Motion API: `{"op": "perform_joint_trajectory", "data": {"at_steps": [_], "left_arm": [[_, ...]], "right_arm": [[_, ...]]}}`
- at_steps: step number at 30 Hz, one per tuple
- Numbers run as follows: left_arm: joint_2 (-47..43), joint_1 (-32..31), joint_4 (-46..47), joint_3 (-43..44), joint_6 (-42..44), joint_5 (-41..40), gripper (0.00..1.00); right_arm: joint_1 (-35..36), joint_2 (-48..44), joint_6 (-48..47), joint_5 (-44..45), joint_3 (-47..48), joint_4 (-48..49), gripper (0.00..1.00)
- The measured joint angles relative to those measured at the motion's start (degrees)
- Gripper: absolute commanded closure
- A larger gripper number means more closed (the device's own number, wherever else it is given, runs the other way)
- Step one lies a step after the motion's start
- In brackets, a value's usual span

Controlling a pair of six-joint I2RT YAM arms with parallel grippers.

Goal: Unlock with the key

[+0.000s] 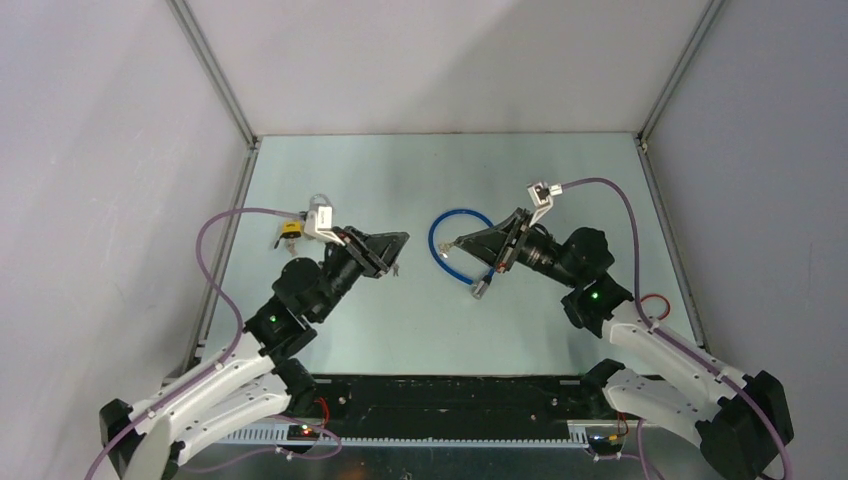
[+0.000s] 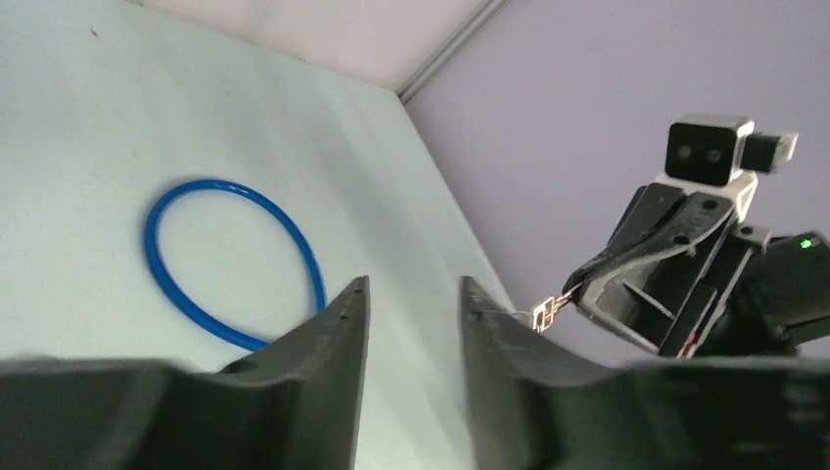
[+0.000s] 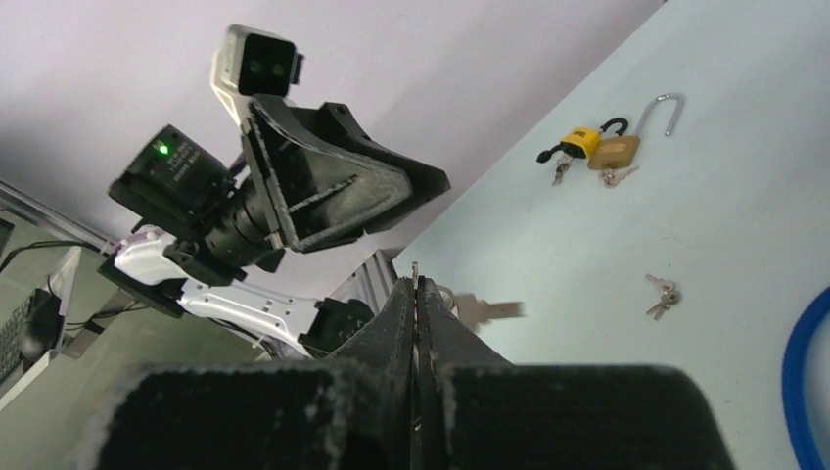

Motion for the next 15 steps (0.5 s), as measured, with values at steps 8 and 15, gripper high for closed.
{"op": "perform_joint_trajectory", "data": {"at_steps": [8,15], "left_arm": [[0.52,0.00,-4.87,5.60,8.28,6.34,0.24],[7.58,0.02,-2.58,11.28,13.31,22.51,0.31]], "right_arm": [[-4.50,0.74,-3.65,-8.11,3.61,-7.28,1.00],[-5.81,0.66,-8.35,-16.22,7.96,-14.01,1.00]]}}
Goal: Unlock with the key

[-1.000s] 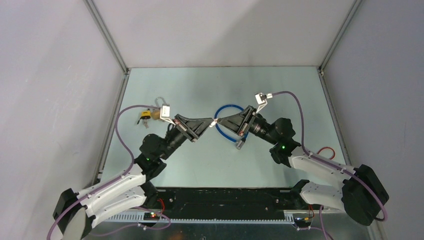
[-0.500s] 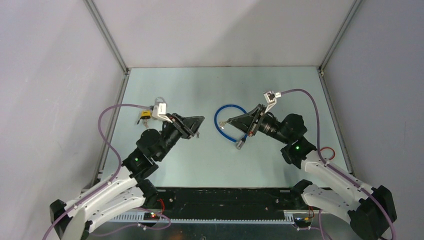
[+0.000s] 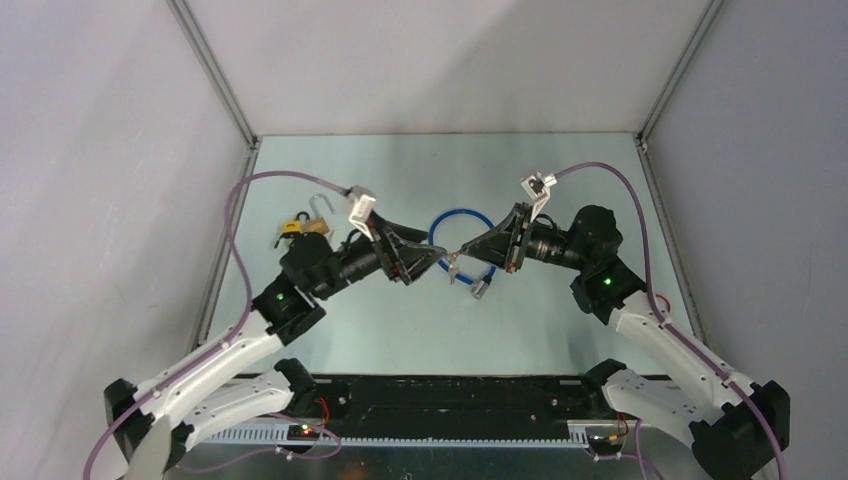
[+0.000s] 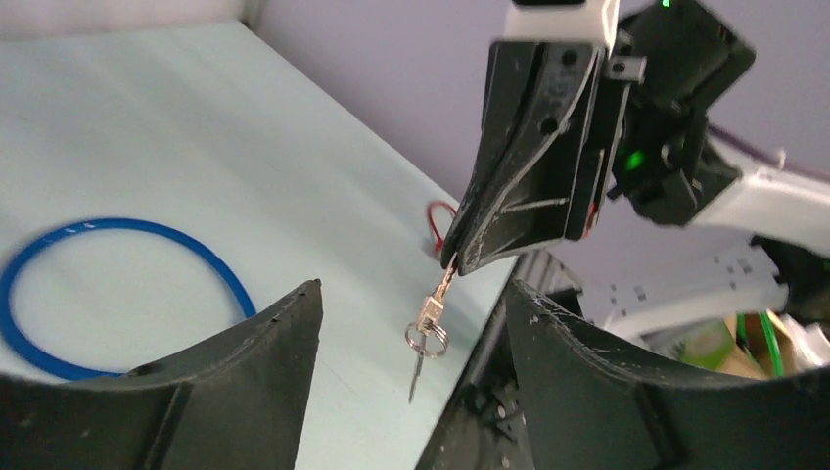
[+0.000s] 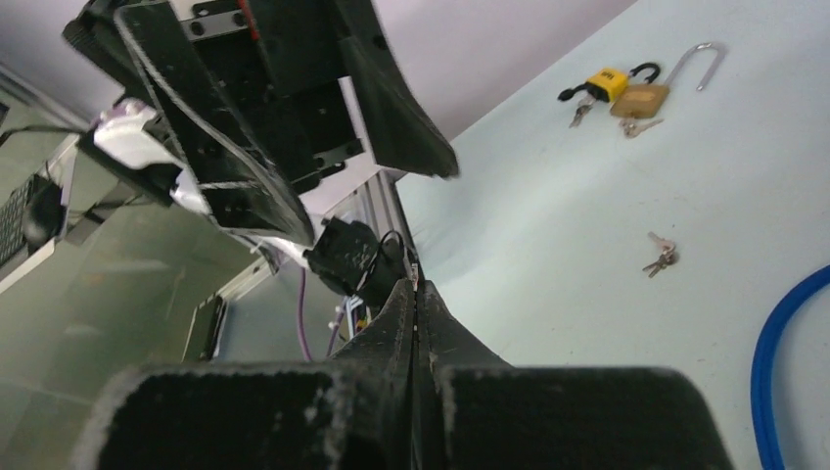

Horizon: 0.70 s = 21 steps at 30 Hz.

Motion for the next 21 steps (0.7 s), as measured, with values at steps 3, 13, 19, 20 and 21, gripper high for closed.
{"op": "perform_joint_trajectory", "data": {"at_steps": [3,13,19,20,21], "left_arm": [[4.11,0.00,1.38,0.35,0.39,6.27,0.37],[8.22,0.09,5.16,0.35,-0.94,15.78,0.59],[8.70,0.09,6.56,0.35,-1.75,17.97,0.69],[8.76,0.09,6.71,0.35,-1.81,18.23,0.70],[8.81,0.09,6.82,0.35,-2.05,18.38,0.71]], "right_arm": [[-0.15,-0.57,-1.20,-2.10,0.22,-1.84,1.00],[-0.28,-1.68,-2.25,-4.79,0.24,-4.28,1.00],[-0.59,-2.08,-2.25,-5.16,0.24,-4.33,1.00],[-0.66,-2.16,-2.25,-5.16,0.24,-4.33,1.00],[-0.74,-2.27,-2.25,-5.16,0.24,-4.33,1.00]]}}
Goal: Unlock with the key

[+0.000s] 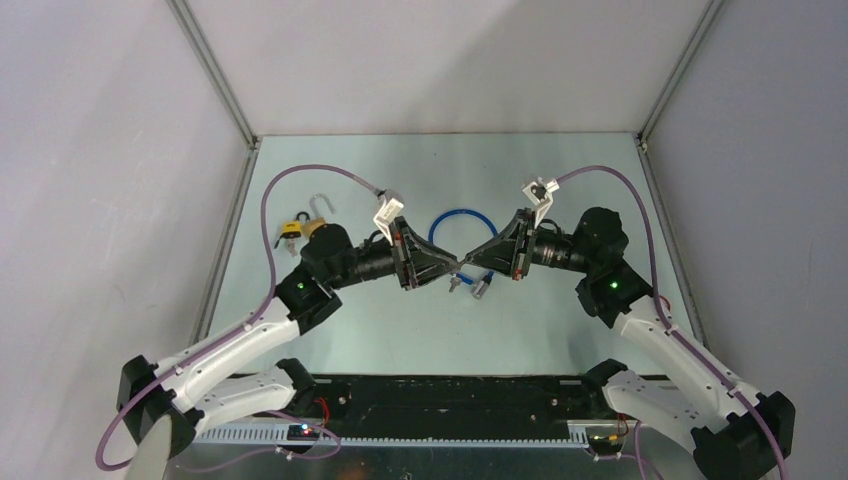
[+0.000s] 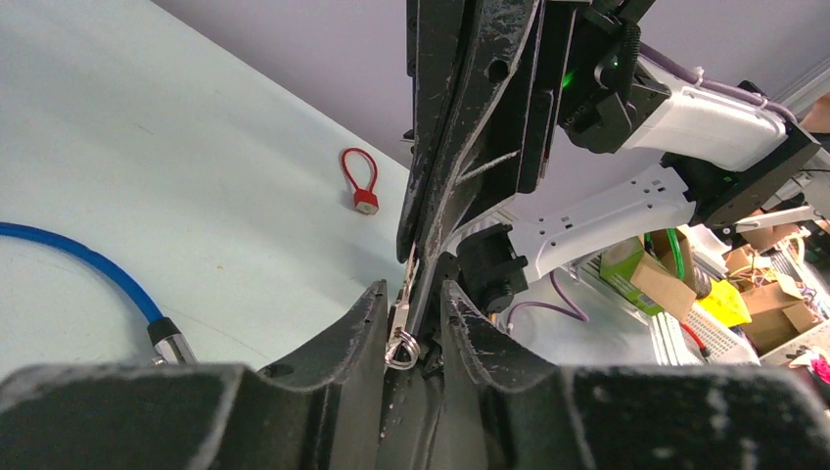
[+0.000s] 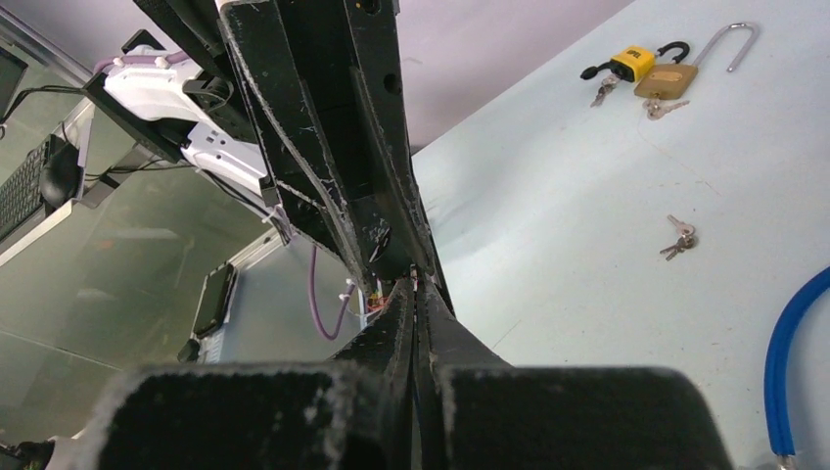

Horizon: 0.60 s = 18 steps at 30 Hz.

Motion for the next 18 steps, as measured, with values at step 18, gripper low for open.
{"op": "perform_joint_trajectory", "data": {"at_steps": [18], "left_arm": [[1.53,0.00,0.52,-0.07,-1.25,0.48,0.72]], "right_arm": [[-0.15,-0.31,0.02,-0.17,0.00,0.09,1.00]]}}
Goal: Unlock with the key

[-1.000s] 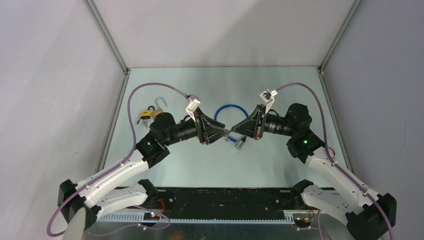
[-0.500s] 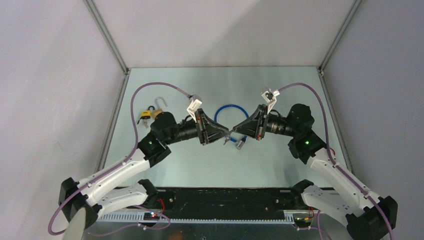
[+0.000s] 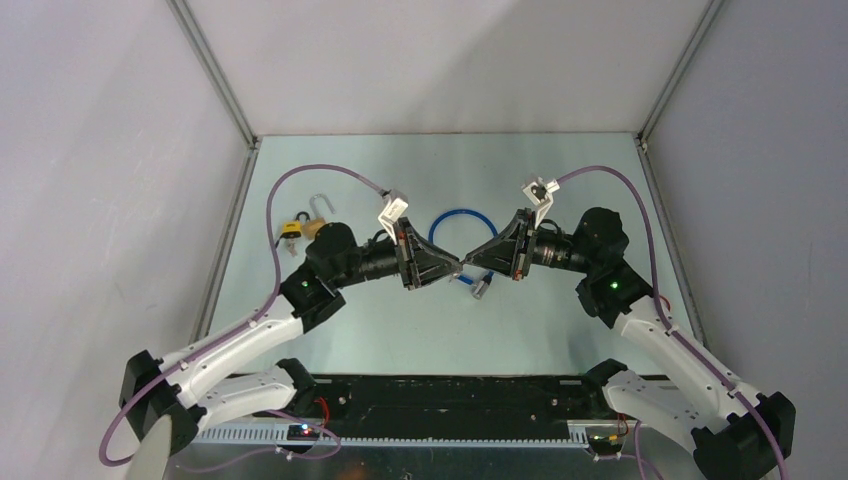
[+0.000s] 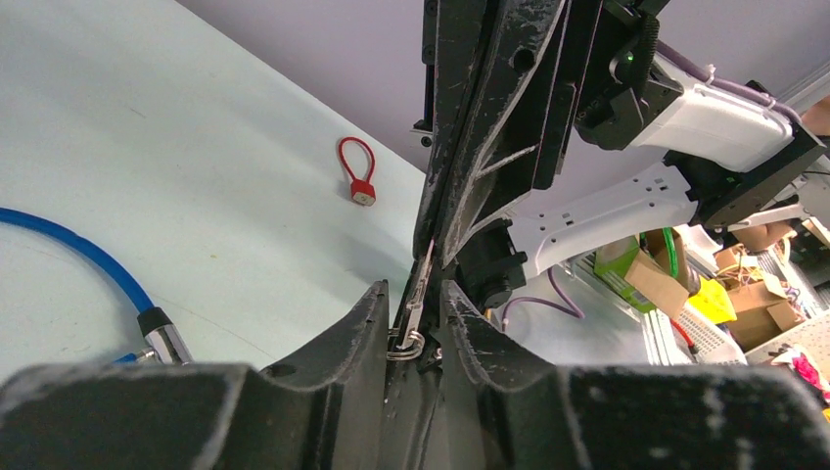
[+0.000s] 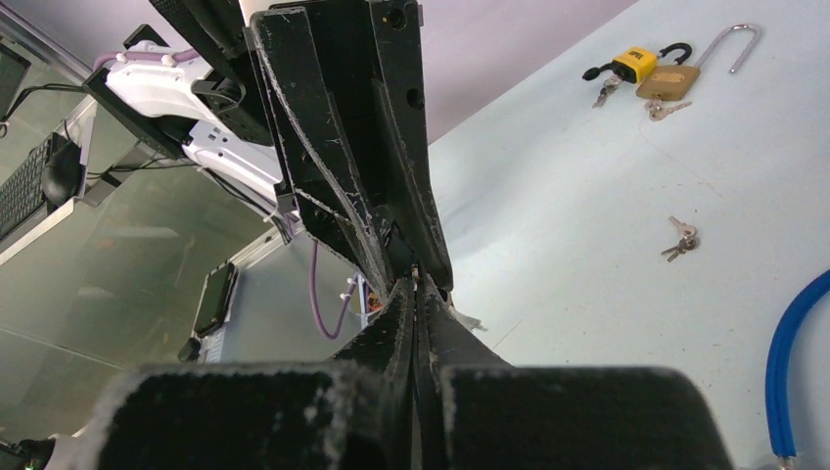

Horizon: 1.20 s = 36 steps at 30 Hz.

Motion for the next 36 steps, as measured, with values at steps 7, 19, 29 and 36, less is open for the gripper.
{"op": "perform_joint_trajectory", "data": {"at_steps": [7,19,29,36], "left_arm": [[0.07,0.00,0.04,-0.26,-0.13,0.11,0.74],[0.07,-0.02,0.63,-0.59,-0.66,1.33,1.00],[-1.97,0.07,1.73,-4.48,-1.31,-2.69,1.00],[-2.69,4.15,-0.04,-10.73,-7.80,-10.60,1.00]], "right_arm": [[0.00,0.00,0.02,0.00,0.00,0.00,1.00],[-0.24,0.02,0.22,0.22,0.00,0.02,1.00],[-0.72,-0.02,1.16,8.74,0.13,-3.69,0.45],[-1.57,3.82,0.96,22.10,3.61,-16.79,0.27]]}}
